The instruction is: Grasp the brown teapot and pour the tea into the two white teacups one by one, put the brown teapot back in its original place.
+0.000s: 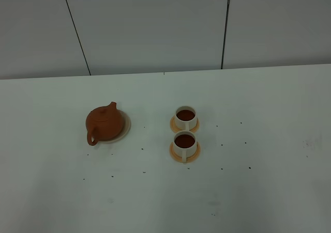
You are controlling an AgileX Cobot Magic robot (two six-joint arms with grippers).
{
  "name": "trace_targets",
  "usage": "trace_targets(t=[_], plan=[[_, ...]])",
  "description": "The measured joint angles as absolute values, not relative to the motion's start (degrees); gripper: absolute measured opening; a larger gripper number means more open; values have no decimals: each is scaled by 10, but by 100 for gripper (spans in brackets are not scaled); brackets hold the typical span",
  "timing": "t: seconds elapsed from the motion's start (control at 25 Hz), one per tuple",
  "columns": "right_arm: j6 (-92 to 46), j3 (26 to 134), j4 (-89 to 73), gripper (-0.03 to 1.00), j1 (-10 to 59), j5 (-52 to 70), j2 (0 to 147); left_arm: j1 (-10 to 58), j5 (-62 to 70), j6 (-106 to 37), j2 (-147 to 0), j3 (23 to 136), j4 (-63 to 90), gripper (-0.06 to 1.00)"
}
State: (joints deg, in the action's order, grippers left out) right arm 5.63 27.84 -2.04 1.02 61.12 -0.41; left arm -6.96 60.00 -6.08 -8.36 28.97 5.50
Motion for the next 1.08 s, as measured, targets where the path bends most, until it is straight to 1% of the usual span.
trace_targets(t=[1.08], plan=[[56,278,-20,24,10,611,-4,-70,600,-61,-84,290,55,8]])
